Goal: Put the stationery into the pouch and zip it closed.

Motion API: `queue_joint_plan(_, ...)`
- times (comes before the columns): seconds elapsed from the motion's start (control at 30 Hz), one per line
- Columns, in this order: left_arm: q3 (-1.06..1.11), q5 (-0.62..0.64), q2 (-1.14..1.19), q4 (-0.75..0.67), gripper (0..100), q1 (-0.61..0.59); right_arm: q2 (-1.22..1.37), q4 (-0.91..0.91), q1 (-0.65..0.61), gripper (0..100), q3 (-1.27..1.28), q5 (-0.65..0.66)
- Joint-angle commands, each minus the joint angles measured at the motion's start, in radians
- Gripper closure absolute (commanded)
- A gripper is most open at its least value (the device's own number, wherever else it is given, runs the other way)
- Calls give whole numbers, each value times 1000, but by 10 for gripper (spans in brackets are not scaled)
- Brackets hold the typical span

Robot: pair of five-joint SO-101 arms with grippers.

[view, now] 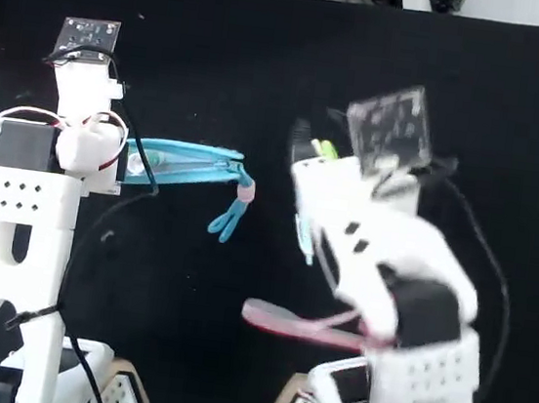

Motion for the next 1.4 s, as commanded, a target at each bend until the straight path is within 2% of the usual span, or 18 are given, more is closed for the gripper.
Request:
queue_joint_plan(0.0,68,12,34,0,970,18,147,26,187,900,76,-8)
queue_joint_plan(0.13,68,12,34,0,970,13,263,-34,255,901,143,0)
queue_joint_plan(0.33,68,12,37,0,970,13,421,-91,265,900,156,3)
queue_joint_plan(0.63,68,12,37,0,970,13,860,57,316,900,-179,37)
queue_joint_plan(0.9,70,12,31,6,970,12,1216,69,321,899,-441,129)
queue_joint_plan(1.17,70,12,31,8,970,12,1382,91,334,898,-588,157)
queue_joint_plan(1.37,70,12,31,8,970,12,1445,203,347,815,-680,232)
